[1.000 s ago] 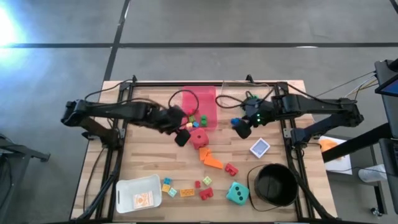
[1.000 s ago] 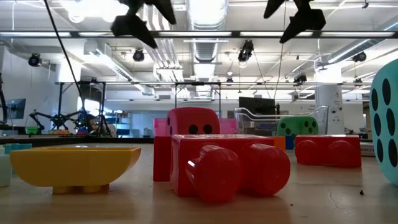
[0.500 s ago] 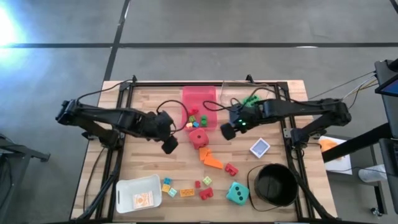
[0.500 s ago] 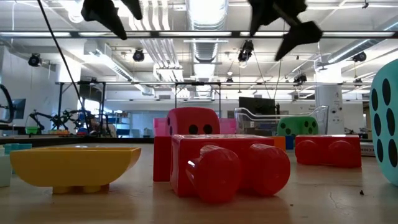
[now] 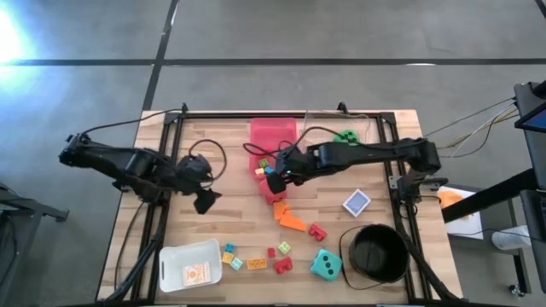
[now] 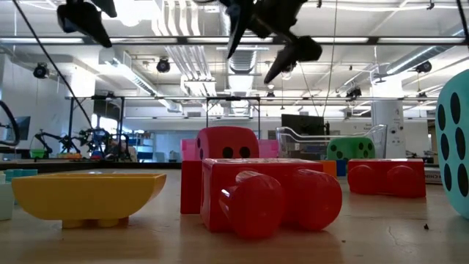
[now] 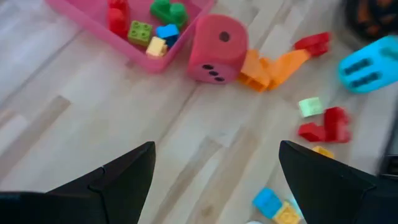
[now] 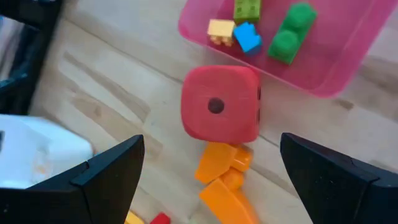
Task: Pick & Place Toys
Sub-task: Put the red dice into the transparent bin
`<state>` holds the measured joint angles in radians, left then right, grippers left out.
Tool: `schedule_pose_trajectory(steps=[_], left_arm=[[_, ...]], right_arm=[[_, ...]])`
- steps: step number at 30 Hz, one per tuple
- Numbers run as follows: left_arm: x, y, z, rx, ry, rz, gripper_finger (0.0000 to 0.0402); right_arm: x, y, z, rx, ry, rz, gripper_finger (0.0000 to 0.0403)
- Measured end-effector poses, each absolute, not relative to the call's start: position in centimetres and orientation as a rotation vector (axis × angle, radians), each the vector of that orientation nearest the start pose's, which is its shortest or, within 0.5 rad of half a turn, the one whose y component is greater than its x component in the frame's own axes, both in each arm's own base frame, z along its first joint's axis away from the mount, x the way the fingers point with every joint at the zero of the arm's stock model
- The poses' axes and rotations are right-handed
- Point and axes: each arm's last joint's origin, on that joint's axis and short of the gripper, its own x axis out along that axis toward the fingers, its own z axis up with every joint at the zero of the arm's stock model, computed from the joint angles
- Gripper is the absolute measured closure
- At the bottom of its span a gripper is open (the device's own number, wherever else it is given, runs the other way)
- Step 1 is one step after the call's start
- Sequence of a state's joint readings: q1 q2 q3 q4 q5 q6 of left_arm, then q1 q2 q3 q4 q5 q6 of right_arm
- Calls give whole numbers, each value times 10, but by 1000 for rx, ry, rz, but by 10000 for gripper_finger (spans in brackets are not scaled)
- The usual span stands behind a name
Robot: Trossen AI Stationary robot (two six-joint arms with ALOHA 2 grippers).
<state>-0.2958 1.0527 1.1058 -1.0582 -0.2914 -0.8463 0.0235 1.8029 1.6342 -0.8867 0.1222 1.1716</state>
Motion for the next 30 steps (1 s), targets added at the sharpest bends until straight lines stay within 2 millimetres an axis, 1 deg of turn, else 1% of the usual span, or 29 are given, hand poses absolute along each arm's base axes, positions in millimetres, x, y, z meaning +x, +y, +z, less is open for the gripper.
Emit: schedule_pose_trajectory(steps=[3,6,10,13,21,25,27,30], left_arm=[[165,-43,325,-542,843,351,55],[158,-41,326,-569,813,338,55],[154,-39,327,-568,800,328,55],[155,-40,328,-555,796,319,55],[155,-40,328,-543,802,312,55],[155,-40,328,-547,808,303,55],[155,-40,328,-547,809,303,55],[155,-40,328,-547,809,303,55]], right_arm=[[391,6,280,1000,907,-701,35],[398,5,268,1012,936,-718,35],[401,2,248,1030,996,-735,35],[403,-1,238,1027,1015,-748,35],[410,-12,222,1036,1013,-746,35],[416,-17,223,1045,967,-696,35],[415,-20,223,1055,976,-680,35],[412,-20,217,1059,994,-693,35]])
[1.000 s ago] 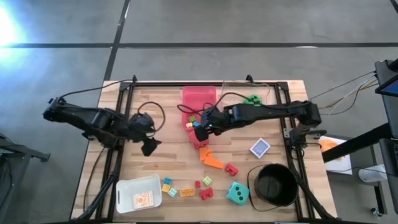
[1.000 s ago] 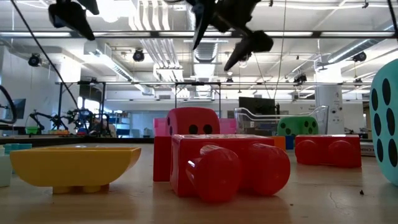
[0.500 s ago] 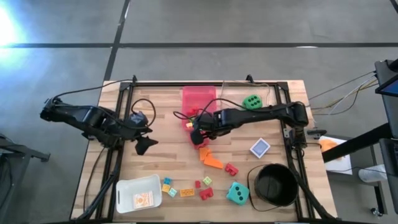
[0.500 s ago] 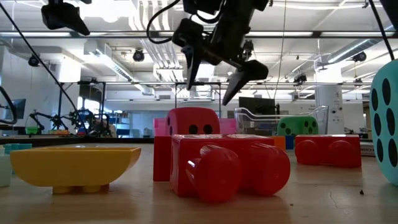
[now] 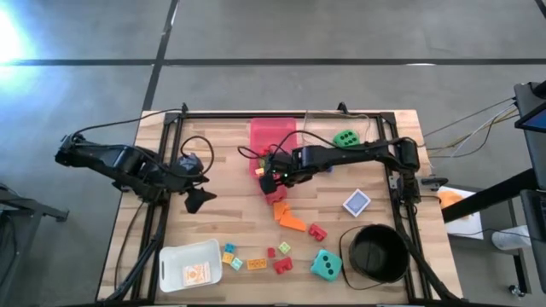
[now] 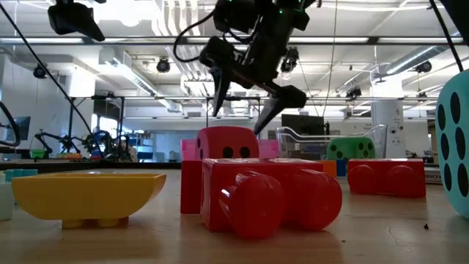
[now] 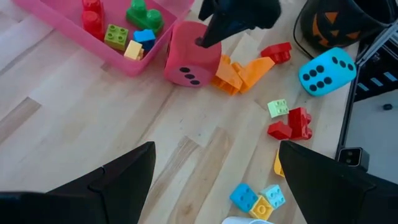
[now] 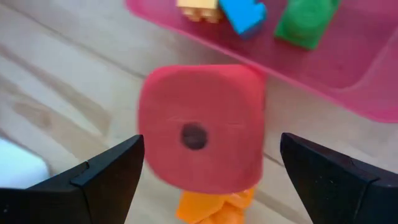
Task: Pick & Place Toys
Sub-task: Put the red dice into the transparent bin
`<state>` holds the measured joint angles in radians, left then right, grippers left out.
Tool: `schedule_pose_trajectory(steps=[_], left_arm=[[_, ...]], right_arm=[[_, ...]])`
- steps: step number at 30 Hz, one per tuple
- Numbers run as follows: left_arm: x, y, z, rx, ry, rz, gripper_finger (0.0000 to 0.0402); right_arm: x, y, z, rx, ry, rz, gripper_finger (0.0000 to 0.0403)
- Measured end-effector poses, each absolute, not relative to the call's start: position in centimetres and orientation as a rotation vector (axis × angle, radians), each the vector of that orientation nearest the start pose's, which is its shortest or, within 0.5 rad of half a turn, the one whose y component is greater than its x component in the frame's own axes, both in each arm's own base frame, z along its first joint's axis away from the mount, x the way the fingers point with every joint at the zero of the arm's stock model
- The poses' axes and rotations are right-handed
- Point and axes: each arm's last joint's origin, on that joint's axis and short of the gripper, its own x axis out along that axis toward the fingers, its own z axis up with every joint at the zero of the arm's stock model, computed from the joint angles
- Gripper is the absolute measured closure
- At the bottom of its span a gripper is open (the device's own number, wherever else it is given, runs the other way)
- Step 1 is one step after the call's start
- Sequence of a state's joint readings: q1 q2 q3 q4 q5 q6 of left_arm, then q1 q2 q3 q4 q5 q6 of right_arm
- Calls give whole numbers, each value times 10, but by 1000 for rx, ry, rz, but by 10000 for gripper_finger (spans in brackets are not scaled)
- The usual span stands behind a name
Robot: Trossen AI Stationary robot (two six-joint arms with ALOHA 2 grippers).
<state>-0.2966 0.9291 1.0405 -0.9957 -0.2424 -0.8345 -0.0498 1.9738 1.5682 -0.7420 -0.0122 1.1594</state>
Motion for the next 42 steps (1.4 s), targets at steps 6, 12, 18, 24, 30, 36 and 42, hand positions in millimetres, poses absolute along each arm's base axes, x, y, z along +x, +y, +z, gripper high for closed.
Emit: schedule_pose_trajectory(steps=[6,12,18,24,30,36,42], left_arm=[[155,-40,328,-547,809,303,55],[155,-40,328,-549,809,301,55],[155,-41,328,-559,817,289,55],[154,-41,328,-570,824,280,55],[155,-41,328,-573,822,279,55],[155,-41,328,-591,819,286,55],[155,-41,328,-592,819,287,55]], right_arm=[[410,-18,200,1115,989,-661,35],[412,-20,185,1165,907,-627,35],[408,-20,173,1176,868,-603,35],[406,-19,163,1212,831,-602,64],[404,-19,159,1240,840,-616,181],[403,-18,158,1249,853,-615,251],[405,-17,161,1210,857,-587,252]])
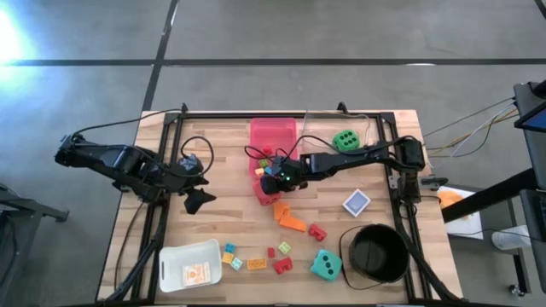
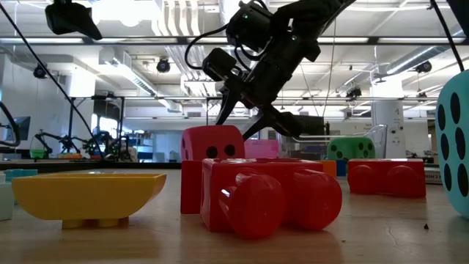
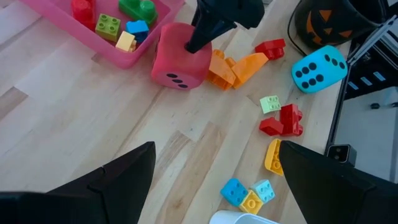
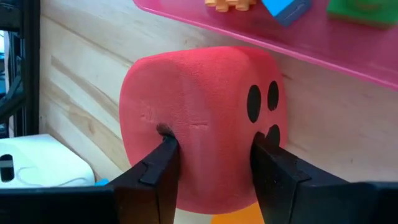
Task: Pick & Place Toys
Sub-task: Put the red dice into the transparent bin
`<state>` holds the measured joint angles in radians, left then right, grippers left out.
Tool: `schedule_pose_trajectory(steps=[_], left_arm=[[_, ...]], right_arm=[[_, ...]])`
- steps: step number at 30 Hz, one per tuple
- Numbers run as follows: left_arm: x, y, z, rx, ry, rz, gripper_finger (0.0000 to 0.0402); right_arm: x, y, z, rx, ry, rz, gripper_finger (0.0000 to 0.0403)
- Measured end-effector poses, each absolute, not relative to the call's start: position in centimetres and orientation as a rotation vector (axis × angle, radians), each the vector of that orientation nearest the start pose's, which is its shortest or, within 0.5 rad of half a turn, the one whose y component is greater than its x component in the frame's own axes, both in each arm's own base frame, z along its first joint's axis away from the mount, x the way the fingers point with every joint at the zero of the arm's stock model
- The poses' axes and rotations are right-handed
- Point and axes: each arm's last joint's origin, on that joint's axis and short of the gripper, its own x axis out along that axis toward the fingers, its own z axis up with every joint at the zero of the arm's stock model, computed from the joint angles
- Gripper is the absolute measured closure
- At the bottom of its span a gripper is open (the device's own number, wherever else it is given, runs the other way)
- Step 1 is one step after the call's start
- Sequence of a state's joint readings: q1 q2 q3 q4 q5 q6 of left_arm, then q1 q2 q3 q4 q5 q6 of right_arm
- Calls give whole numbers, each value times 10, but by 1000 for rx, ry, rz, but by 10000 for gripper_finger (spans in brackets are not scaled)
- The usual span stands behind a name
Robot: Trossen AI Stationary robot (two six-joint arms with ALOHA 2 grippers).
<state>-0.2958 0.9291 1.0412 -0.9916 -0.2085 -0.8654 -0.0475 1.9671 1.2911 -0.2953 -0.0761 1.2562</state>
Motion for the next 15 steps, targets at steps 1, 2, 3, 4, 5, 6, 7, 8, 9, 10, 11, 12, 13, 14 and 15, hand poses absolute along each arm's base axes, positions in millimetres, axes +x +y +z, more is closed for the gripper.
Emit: schedule_pose_trajectory(steps=[1,2,3,4,5,6,7,8,9,10,11,12,13,14,15], left_arm=[[155,-41,328,-592,819,287,55],[155,-41,328,-592,819,287,55],[155,-41,328,-592,819,287,55],[155,-41,328,-592,819,287,55],[155,-41,328,-592,819,287,55],[155,-41,328,-593,819,288,55],[155,-41,328,-598,818,290,55],[155,-41,328,-599,818,290,55],[155,-41,328,-599,818,290,55],[155,-41,328,-599,818,290,55],[155,-41,328,-599,818,290,55],[155,-41,328,-599,818,290,55],[155,-41,328,-599,817,290,55],[155,-41,328,-599,818,290,55],[155,-41,328,-599,817,290,55]], right_arm=[[405,-17,162,1206,857,-582,252],[406,-16,163,1201,859,-574,252],[407,-16,166,1196,856,-565,252],[408,-15,168,1193,852,-555,253],[409,-14,171,1189,846,-545,253],[408,-13,174,1183,843,-536,253],[408,-12,178,1174,842,-527,257],[407,-11,182,1167,841,-518,261],[405,-10,186,1161,842,-512,263],[404,-9,191,1159,836,-503,265],[402,-9,197,1161,821,-493,271],[401,-8,205,1162,802,-477,278],[398,-8,213,1157,791,-467,279],[395,-8,218,1152,789,-463,279],[392,-8,222,1146,787,-461,280]])
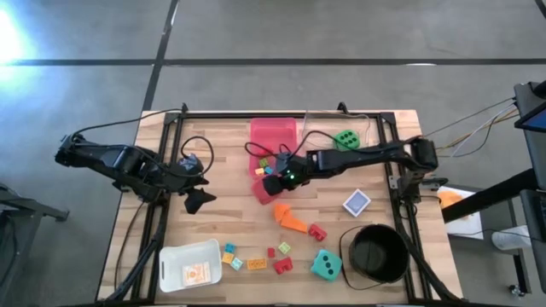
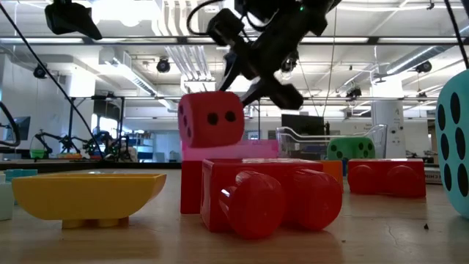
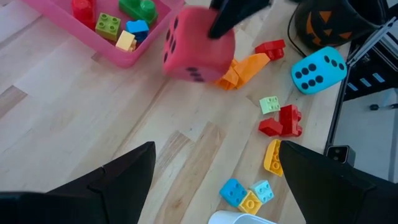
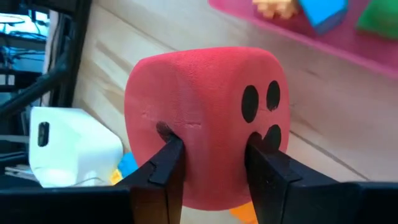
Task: Pick & Place Toys
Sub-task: Put the red dice into the transparent bin
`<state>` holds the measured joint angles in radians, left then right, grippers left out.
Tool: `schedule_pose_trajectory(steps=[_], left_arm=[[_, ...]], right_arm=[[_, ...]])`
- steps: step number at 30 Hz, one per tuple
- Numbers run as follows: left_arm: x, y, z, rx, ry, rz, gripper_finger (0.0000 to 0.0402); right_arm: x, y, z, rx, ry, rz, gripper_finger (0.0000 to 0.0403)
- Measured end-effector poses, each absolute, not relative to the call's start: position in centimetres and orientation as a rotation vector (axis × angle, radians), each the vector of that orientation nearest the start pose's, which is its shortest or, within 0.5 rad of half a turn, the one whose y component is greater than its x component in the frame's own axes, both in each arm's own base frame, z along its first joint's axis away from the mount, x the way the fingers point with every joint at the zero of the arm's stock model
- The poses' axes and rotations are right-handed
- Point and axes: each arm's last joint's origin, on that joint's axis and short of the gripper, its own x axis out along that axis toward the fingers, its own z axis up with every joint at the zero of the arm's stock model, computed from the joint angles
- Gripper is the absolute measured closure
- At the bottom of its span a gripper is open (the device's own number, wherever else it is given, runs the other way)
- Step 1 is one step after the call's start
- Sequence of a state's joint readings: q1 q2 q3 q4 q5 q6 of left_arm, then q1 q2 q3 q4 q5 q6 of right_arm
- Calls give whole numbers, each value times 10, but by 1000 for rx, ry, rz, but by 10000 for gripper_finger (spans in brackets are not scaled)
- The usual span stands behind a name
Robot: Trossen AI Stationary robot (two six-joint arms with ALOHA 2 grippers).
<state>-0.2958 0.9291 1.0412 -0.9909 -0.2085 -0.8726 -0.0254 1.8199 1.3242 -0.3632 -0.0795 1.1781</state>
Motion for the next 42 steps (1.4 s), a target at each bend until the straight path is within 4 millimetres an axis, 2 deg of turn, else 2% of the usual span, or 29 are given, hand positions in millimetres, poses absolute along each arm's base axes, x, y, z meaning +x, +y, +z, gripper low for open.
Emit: schedule_pose_trajectory(steps=[15,23,42], left_arm=[[155,-41,328,-601,816,285,55],[155,-41,329,-603,813,283,55],[155,-42,329,-603,827,262,55]], right_arm=[[347,-8,285,1076,720,-454,287],[328,-9,302,1041,682,-517,289],[291,-25,322,974,612,-750,294]])
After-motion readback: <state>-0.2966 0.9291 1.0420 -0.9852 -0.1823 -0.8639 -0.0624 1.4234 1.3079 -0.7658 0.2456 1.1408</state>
